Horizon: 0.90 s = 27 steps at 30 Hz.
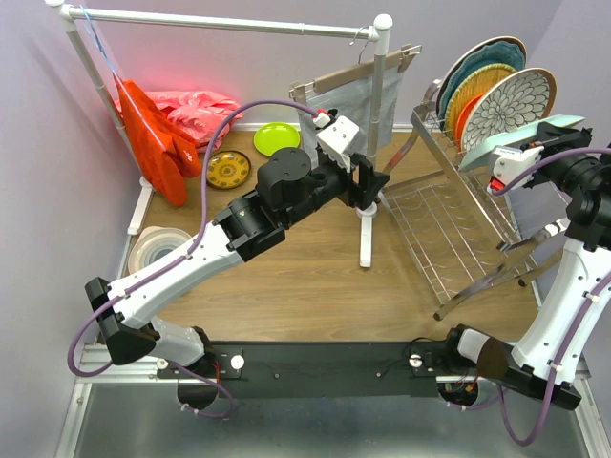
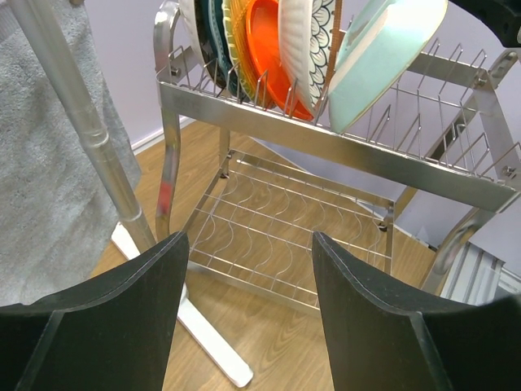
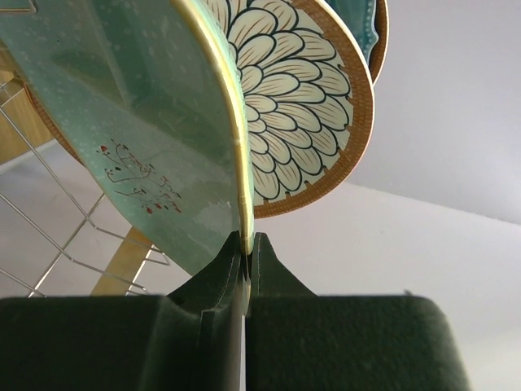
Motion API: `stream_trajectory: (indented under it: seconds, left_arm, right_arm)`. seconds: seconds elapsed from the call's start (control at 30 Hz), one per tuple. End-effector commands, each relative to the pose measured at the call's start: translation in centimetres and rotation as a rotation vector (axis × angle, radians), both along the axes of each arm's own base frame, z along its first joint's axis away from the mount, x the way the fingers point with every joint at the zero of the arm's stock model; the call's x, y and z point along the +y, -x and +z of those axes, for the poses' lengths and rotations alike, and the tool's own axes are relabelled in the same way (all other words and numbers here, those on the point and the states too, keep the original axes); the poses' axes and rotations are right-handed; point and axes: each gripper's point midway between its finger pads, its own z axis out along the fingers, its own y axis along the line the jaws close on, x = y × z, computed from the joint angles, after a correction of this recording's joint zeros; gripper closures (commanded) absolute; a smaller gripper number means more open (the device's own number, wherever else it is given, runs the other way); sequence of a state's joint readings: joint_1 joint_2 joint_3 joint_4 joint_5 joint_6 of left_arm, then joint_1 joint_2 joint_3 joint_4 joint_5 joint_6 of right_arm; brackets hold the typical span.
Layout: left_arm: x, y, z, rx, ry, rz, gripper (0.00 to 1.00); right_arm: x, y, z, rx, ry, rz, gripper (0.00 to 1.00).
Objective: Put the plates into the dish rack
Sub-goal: Insert the plate into the dish rack
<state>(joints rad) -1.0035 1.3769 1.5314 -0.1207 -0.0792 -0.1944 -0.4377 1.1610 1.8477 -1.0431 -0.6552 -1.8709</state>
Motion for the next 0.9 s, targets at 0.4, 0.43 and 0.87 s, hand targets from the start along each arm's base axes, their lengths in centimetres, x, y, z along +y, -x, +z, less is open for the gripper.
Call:
stream_trajectory:
  seconds: [0.4,0.43,0.87]
  left_arm:
    - [-0.3,0.2,0.5,-0.001,0.003,-0.021,0.29]
    - [-0.3,0.3,0.5,-0.001,0.003,-0.022,0.29]
    - [-0.7,0.0,0.3,-0.004,-0.005,-0.022,0.29]
  right_arm:
    - [-1.1,-1.0,0.1,-0.024,0.055,-0.029,0.96]
    - [-1.3,-1.0,0.1,-0.024,0.06,-0.038,0.96]
    - [-3.0,-2.3,0.4,-0.027,0.078,-0.093,0.96]
